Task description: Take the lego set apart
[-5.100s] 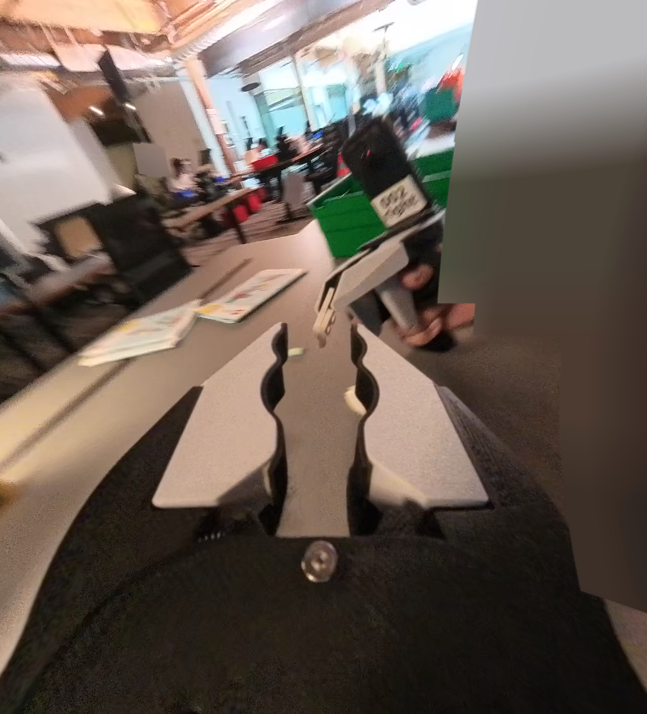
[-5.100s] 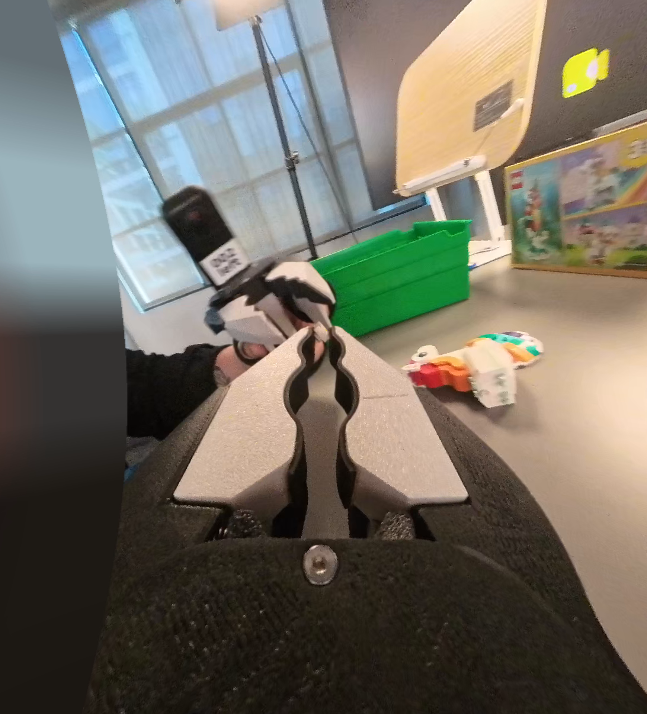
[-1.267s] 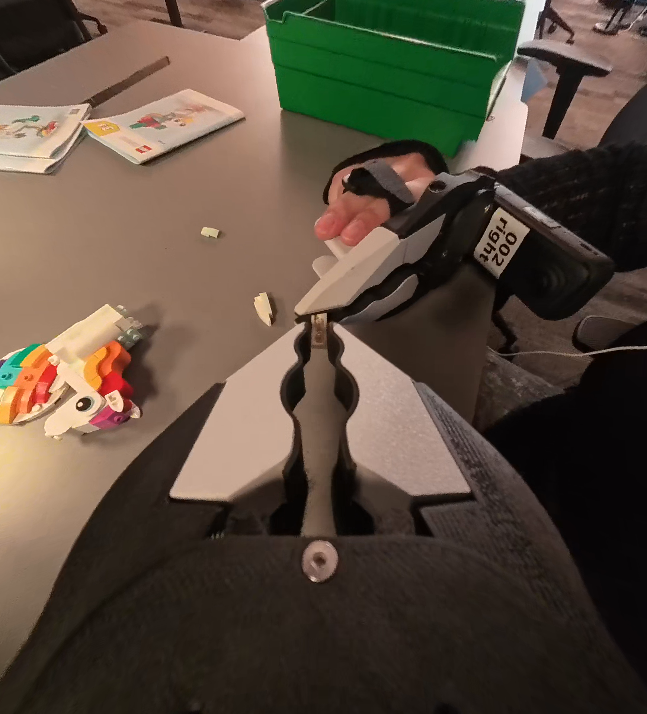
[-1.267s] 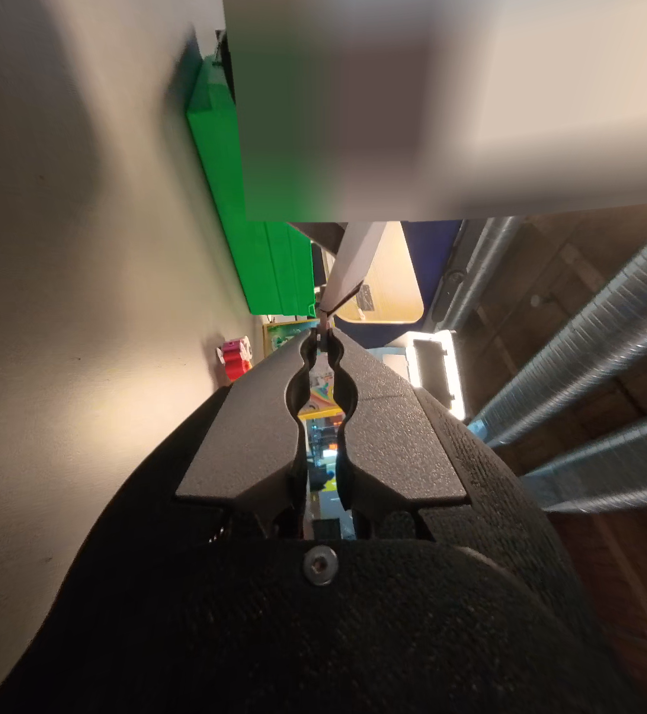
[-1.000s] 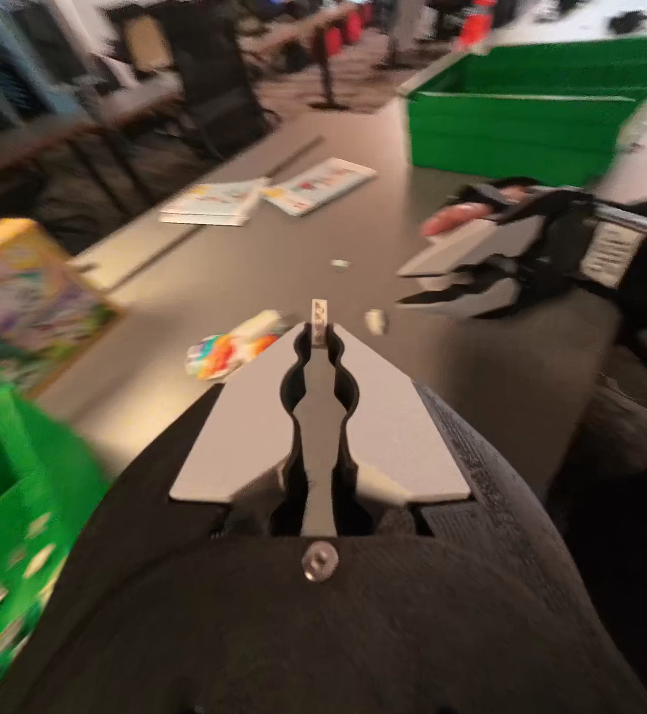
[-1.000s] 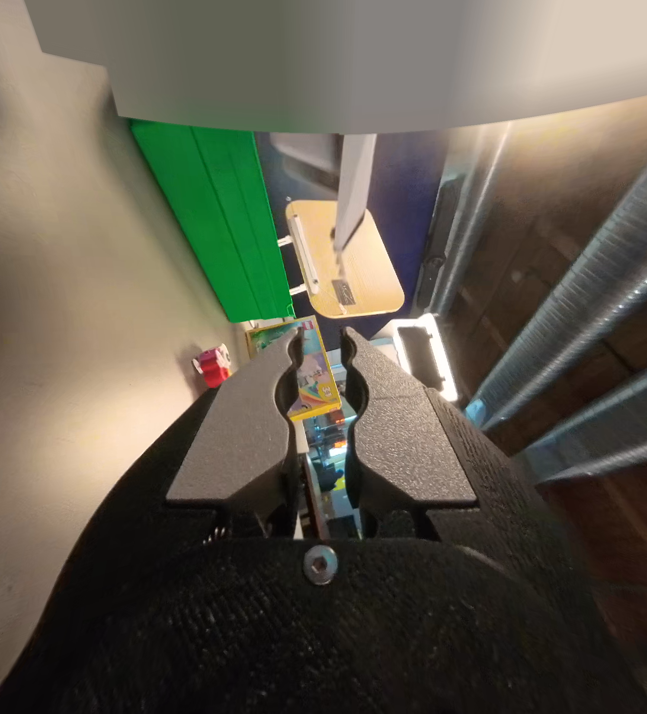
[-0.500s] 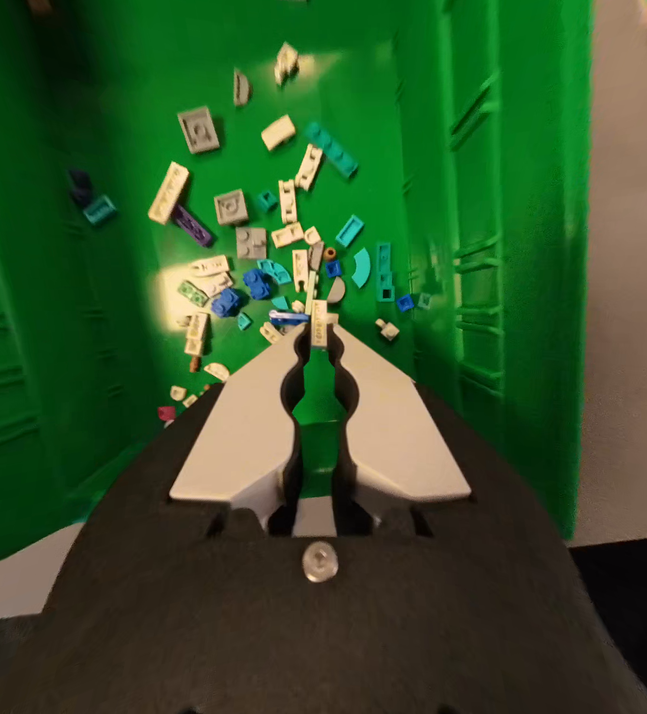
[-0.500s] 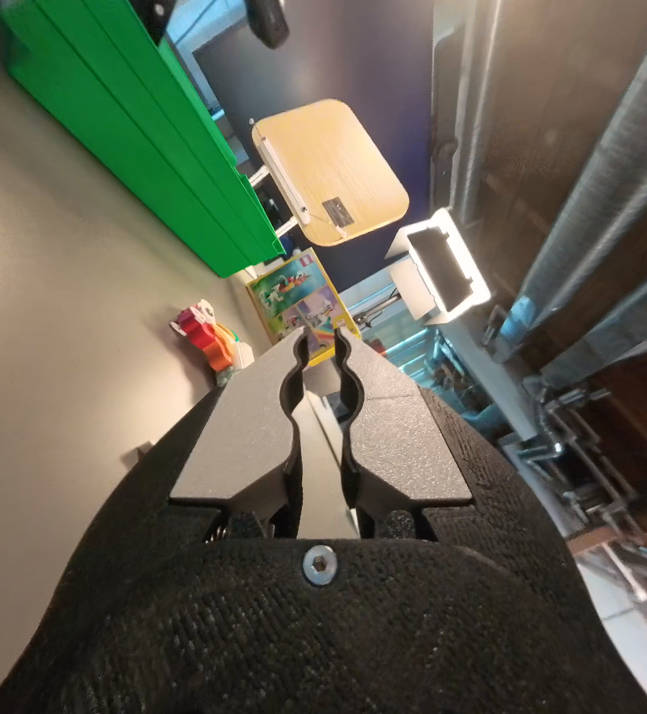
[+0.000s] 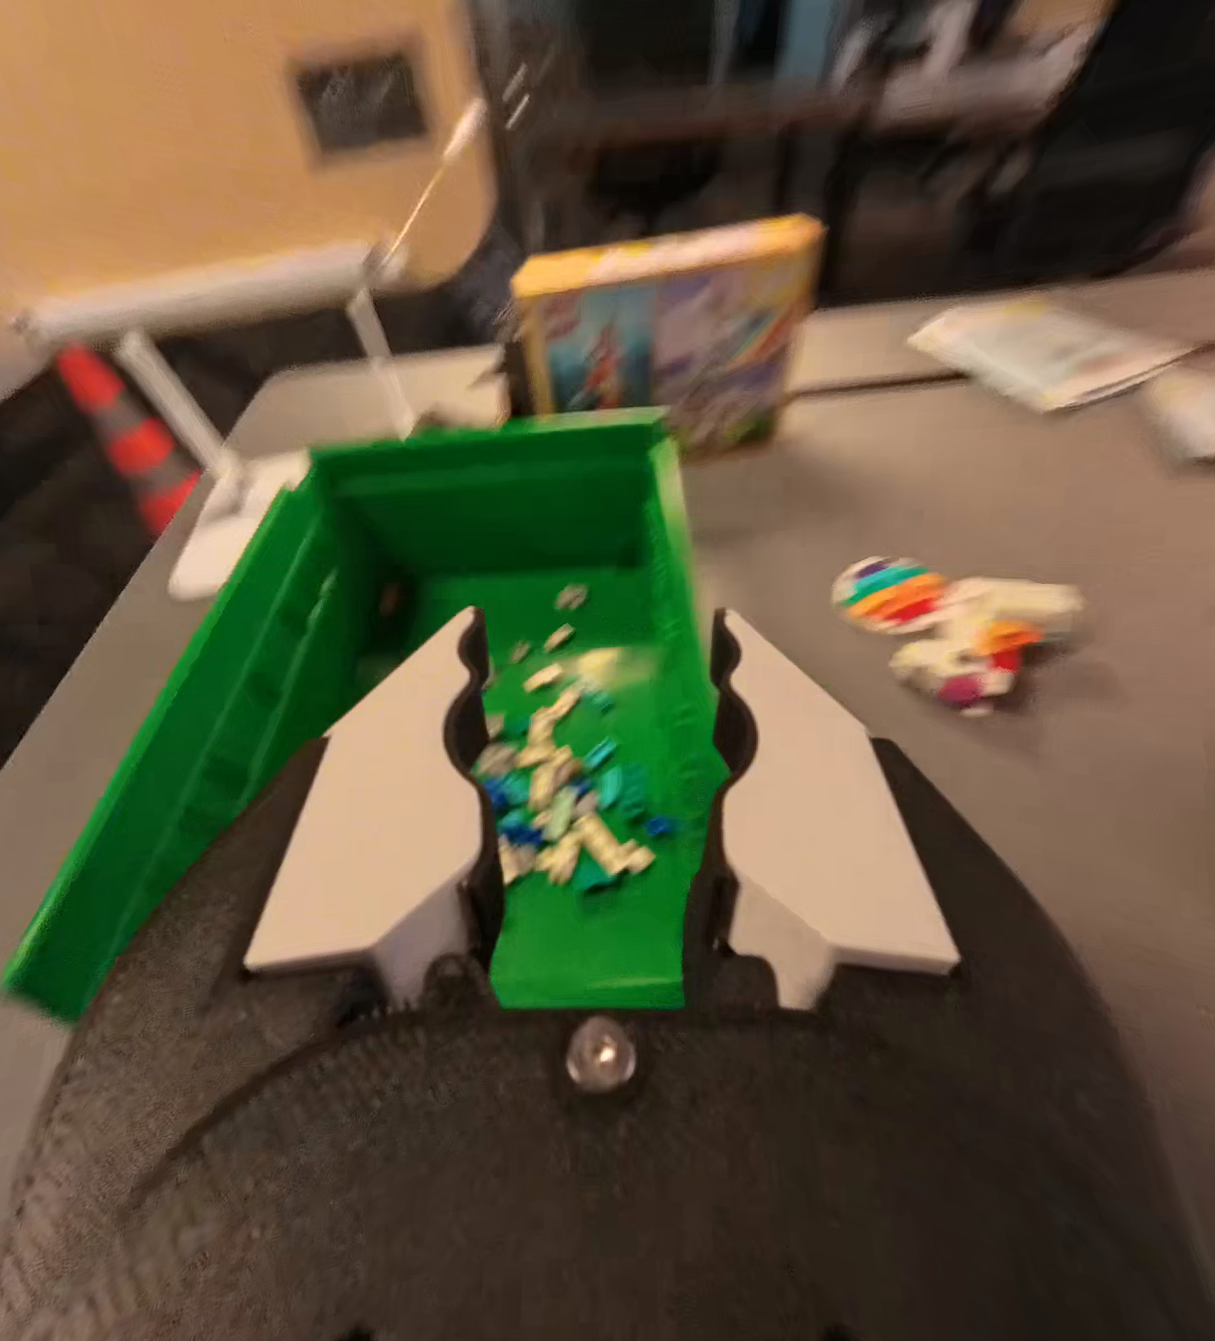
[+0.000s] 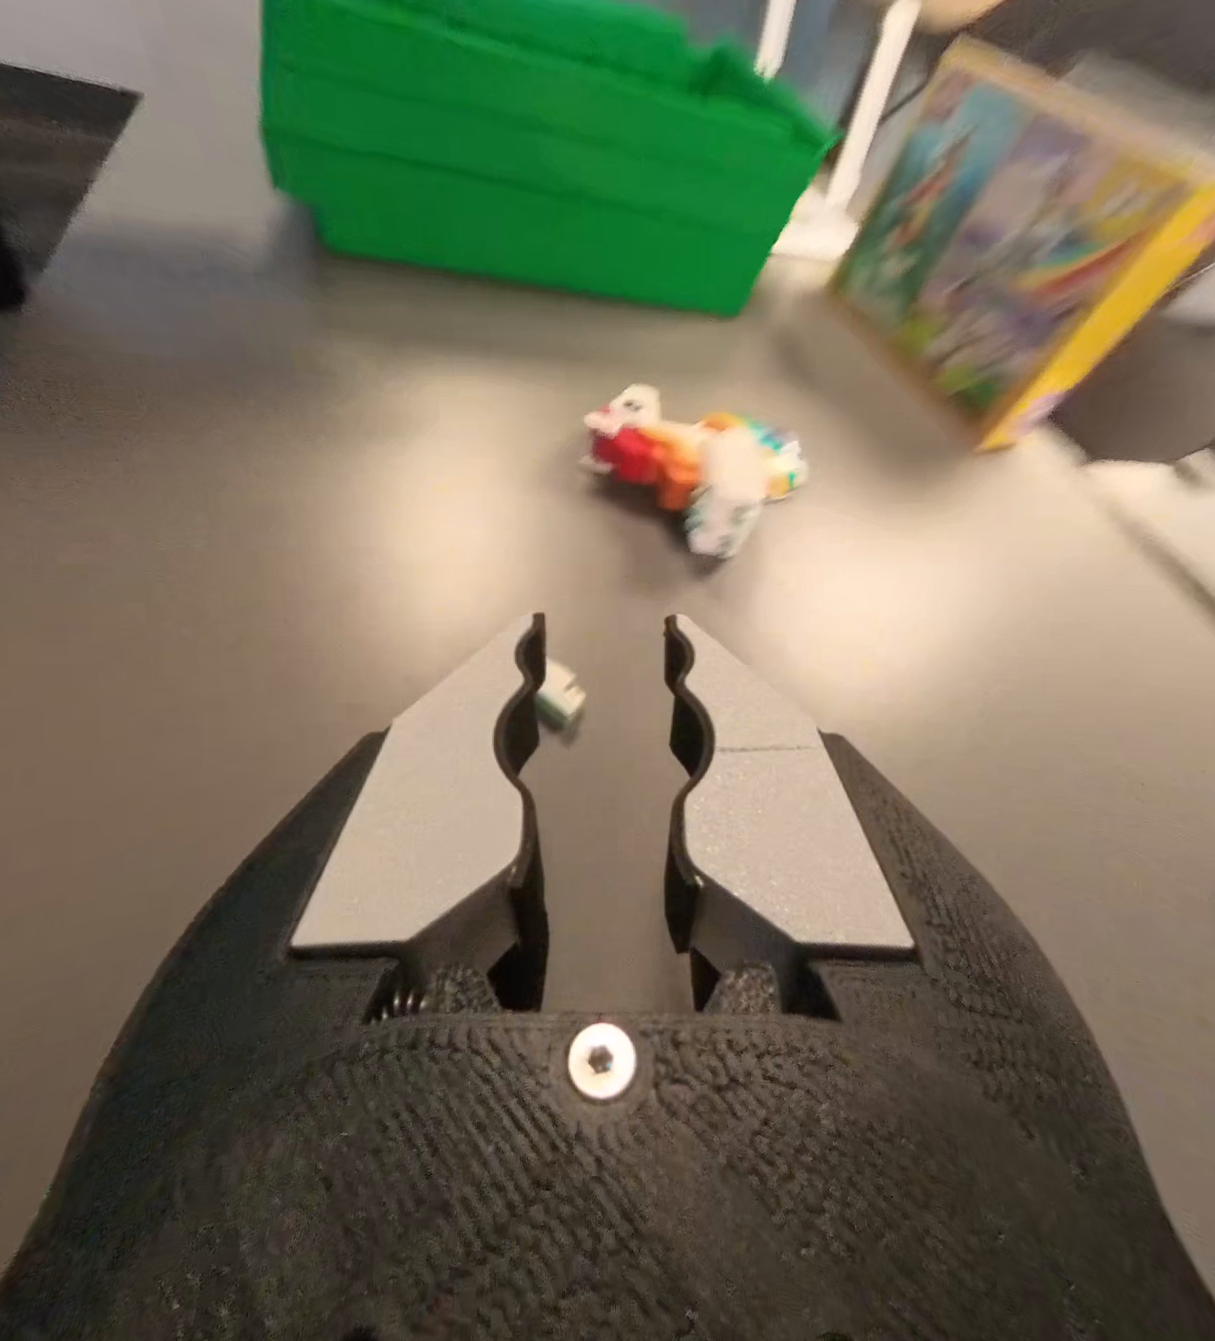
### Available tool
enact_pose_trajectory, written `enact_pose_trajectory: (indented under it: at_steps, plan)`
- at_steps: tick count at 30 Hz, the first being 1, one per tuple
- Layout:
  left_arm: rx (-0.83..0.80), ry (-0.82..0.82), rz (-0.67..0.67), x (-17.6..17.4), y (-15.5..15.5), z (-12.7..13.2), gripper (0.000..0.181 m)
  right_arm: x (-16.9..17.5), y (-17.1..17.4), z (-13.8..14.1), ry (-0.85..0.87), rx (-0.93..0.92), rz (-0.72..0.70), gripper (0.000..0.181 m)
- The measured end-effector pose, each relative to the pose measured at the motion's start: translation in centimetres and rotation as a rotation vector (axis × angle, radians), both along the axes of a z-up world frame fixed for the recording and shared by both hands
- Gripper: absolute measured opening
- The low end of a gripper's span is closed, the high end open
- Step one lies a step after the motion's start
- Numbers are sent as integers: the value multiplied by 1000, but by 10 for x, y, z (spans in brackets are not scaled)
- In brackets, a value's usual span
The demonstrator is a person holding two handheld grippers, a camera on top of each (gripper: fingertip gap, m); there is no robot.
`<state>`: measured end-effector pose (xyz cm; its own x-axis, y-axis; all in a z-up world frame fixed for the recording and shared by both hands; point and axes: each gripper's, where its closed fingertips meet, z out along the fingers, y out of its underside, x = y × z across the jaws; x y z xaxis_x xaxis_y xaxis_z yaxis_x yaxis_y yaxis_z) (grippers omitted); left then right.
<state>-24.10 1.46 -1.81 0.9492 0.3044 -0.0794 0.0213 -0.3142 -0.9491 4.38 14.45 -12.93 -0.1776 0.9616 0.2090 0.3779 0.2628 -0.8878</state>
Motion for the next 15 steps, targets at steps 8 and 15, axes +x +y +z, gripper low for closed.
enact_pose_trajectory:
  at_steps: [8, 15]
  plan:
    - [31, 20, -756, 197, 37, -21, 40, -1, -10, -39, -227, 40, 62, 31]
    - [-201, -52, -1036, 267, 75, -86, 38, -1, -9, -40, -227, 82, 57, 8]
